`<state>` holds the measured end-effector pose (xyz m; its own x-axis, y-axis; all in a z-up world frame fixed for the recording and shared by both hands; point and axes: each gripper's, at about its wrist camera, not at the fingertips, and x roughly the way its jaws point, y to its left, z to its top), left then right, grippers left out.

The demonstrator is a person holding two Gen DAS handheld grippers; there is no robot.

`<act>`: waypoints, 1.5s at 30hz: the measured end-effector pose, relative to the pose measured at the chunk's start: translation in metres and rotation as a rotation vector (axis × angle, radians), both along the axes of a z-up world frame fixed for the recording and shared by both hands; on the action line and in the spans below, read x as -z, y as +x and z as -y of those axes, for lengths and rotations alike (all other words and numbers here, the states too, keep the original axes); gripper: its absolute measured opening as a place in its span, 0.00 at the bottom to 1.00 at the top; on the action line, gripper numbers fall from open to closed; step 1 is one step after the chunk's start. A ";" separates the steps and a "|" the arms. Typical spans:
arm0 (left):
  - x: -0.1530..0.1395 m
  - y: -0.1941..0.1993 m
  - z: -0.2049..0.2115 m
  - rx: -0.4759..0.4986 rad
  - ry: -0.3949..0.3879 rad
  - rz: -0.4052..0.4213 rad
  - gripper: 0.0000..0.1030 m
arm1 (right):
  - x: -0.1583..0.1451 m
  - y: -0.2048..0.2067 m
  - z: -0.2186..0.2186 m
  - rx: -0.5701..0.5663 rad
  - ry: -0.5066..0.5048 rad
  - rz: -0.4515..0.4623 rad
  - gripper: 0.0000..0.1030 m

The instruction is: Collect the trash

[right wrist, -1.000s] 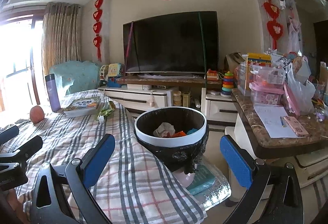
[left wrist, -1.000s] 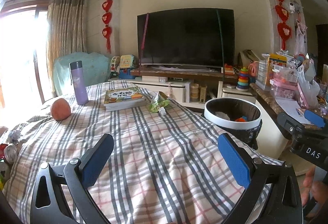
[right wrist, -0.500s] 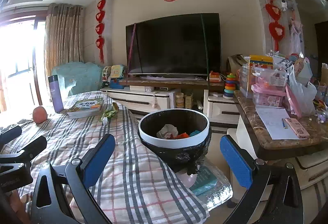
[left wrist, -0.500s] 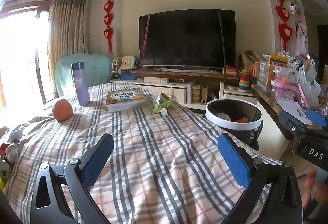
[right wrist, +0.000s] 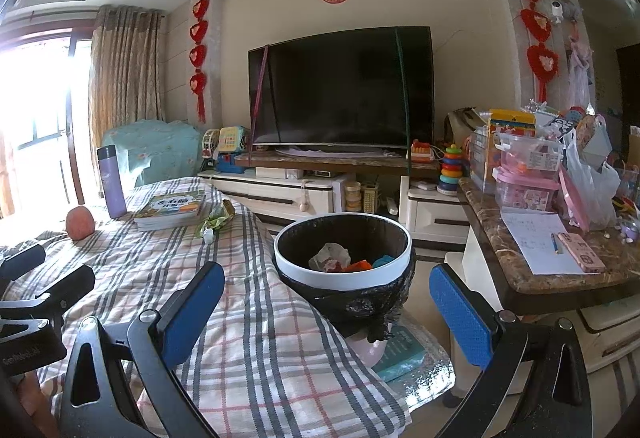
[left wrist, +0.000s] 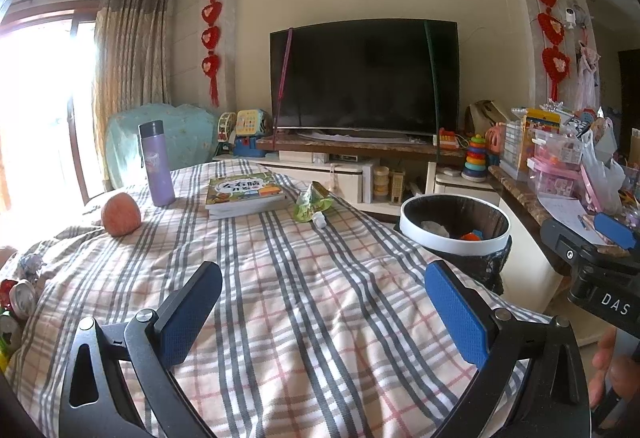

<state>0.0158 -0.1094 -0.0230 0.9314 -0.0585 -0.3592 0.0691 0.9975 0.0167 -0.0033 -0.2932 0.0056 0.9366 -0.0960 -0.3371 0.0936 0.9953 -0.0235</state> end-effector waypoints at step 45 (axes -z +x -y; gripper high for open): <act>0.004 0.004 -0.001 0.009 0.000 -0.012 0.99 | 0.000 0.001 -0.005 -0.003 0.002 -0.001 1.00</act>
<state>0.0197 -0.1080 -0.0266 0.9265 -0.0667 -0.3702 0.0781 0.9968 0.0159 -0.0020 -0.2877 0.0059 0.9364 -0.0922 -0.3385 0.0901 0.9957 -0.0220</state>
